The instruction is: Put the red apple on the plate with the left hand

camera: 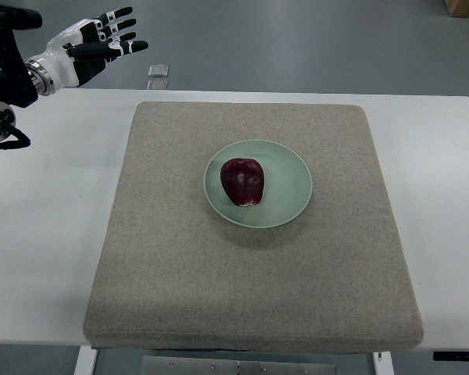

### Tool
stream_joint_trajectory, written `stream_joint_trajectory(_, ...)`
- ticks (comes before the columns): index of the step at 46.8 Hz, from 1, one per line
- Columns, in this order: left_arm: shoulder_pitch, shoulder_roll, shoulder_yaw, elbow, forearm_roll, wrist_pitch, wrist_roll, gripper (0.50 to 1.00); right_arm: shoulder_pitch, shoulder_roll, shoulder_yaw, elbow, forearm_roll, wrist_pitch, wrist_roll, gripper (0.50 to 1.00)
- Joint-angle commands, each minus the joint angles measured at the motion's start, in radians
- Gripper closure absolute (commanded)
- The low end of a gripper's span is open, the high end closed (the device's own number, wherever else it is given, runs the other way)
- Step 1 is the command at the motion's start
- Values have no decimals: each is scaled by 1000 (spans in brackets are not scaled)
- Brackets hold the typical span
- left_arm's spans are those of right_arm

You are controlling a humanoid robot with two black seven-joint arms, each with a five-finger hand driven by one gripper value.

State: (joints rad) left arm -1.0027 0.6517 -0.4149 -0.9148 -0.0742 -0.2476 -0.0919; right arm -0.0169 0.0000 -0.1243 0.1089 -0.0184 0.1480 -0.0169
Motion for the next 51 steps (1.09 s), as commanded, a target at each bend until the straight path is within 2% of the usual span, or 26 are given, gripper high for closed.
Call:
stream_joint_trajectory(1, 22, 20, 1, 1, -166, -59, 37, 501, 0, 0, 0, 0, 0, -1, 0, 536)
stream_joint_trajectory(9, 56, 22, -28, 62, -418, -203, 136, 501, 0, 0, 0, 0, 0, -1, 0, 536)
stream_joint_trajectory(13, 70, 19, -56, 67, -515, -222, 199, 501, 0, 0, 0, 0, 0, -1, 0, 536)
stream_joint_trajectory(16, 75, 20, -71, 65, -547, -222, 222, 501, 0, 0, 0, 0, 0, -1, 0, 536)
stream_joint_trajectory(51, 131, 26, -78, 65, -529, -219, 224, 501, -3, 0, -2, 15, 6, 15, 8, 536)
